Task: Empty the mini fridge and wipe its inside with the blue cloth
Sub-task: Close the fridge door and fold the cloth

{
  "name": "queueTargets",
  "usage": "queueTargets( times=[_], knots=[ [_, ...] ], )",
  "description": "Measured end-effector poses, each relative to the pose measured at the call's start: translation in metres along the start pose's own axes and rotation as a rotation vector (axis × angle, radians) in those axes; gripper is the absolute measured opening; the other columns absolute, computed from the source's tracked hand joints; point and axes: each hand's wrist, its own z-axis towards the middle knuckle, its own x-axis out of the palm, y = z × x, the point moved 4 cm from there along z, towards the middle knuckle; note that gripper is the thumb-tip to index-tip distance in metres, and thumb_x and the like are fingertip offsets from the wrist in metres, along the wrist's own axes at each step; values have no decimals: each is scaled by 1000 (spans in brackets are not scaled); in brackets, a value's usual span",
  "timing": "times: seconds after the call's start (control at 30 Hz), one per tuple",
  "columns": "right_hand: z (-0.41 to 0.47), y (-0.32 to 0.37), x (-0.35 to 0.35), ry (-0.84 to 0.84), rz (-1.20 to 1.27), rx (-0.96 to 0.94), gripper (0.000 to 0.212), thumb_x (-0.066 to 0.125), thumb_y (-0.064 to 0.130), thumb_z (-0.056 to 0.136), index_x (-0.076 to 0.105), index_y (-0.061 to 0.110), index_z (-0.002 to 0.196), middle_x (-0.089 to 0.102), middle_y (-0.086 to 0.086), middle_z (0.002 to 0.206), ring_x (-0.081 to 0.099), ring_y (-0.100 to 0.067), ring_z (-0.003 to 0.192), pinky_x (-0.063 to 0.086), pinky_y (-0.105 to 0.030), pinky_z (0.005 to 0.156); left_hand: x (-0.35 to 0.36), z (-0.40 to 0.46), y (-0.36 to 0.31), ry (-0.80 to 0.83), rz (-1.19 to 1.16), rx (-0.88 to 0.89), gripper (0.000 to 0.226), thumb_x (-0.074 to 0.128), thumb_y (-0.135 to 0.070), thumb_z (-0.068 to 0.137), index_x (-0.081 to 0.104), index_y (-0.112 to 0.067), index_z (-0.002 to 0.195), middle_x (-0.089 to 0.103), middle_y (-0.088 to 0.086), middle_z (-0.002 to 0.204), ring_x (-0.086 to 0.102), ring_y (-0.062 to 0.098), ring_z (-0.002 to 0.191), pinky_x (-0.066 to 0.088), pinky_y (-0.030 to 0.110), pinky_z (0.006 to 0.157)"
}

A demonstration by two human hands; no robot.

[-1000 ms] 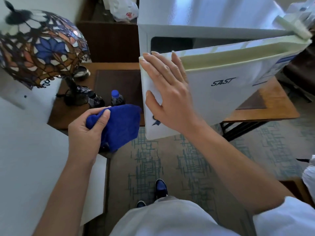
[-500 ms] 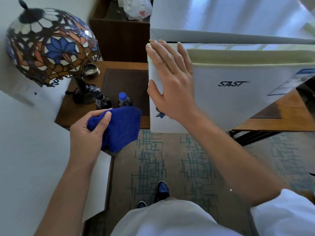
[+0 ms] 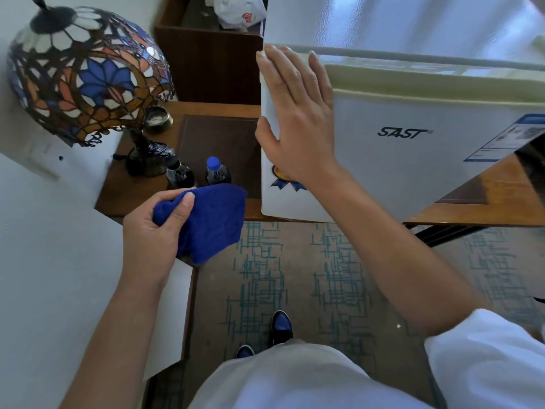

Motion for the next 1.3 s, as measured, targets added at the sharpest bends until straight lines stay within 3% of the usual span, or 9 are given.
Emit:
queueTargets(
  times=[0.17, 0.4, 0.53, 0.7, 0.8, 0.87, 1.07, 1.23, 1.3],
  knots=[
    [1, -1, -1, 24, -20, -7, 63, 60, 18, 88, 52, 5, 148, 53, -10, 154, 46, -28, 147, 26, -53, 126, 0, -1, -4, 16, -11, 26, 11, 65, -38, 92, 73, -39, 100, 75, -16, 96, 71, 10, 101, 61, 20, 75],
    [1, 0, -2, 104, -16, 6, 64, 57, 23, 91, 47, 5, 152, 48, -10, 158, 40, -29, 151, 21, -53, 129, -4, -6, -10, 19, -1, 51, 12, 65, -38, 91, 72, -38, 101, 75, -17, 96, 71, 11, 102, 62, 23, 75],
    [5, 0, -9, 265, 5, 32, 68, 54, 31, 93, 41, 8, 156, 39, -10, 164, 29, -30, 157, 13, -51, 131, -6, -3, -28, 58, 17, 91, 13, 67, -39, 89, 74, -36, 99, 76, -15, 93, 71, 10, 99, 62, 35, 82],
    [1, 15, -41, 490, 240, 207, 70, 59, 39, 96, 35, 19, 159, 15, -4, 173, 7, -23, 162, 12, -41, 131, -5, -12, -59, 133, 22, 168, 13, 66, -41, 88, 73, -36, 98, 75, -21, 91, 70, 3, 95, 62, 32, 81],
    [-17, 33, -68, 615, 413, 350, 69, 60, 45, 100, 32, 27, 160, 11, 5, 174, 13, -15, 160, 22, -37, 125, -5, -23, -77, 206, 59, 223, 14, 62, -39, 90, 70, -37, 101, 72, -27, 91, 70, 0, 93, 65, 31, 75],
    [-30, 46, -83, 685, 530, 405, 64, 56, 50, 102, 35, 27, 159, 19, 4, 172, 25, -16, 156, 29, -41, 126, -7, -32, -87, 259, 51, 254, 14, 62, -39, 92, 70, -38, 102, 72, -26, 94, 71, 2, 94, 66, 34, 68],
    [-72, 74, -132, 768, 779, 517, 50, 54, 53, 100, 59, 23, 139, 68, 3, 130, 66, -13, 119, 56, -46, 103, -10, -65, -109, 376, -25, 371, 15, 62, -31, 93, 71, -30, 106, 74, -22, 97, 70, 2, 96, 59, 16, 72],
    [-116, 82, -172, 731, 783, 549, 40, 70, 51, 91, 68, 19, 114, 73, 1, 99, 71, -23, 92, 59, -54, 82, -6, -89, -112, 493, -88, 397, 17, 62, -27, 97, 73, -32, 109, 75, -12, 105, 70, 14, 104, 61, 26, 78],
    [-134, 78, -189, 709, 808, 593, 14, 74, 37, 94, 67, 25, 95, 68, 13, 81, 65, -14, 76, 54, -40, 69, 4, -100, -112, 557, -108, 402, 17, 62, -25, 99, 74, -33, 109, 74, -9, 106, 69, 16, 103, 61, 31, 80]
  ],
)
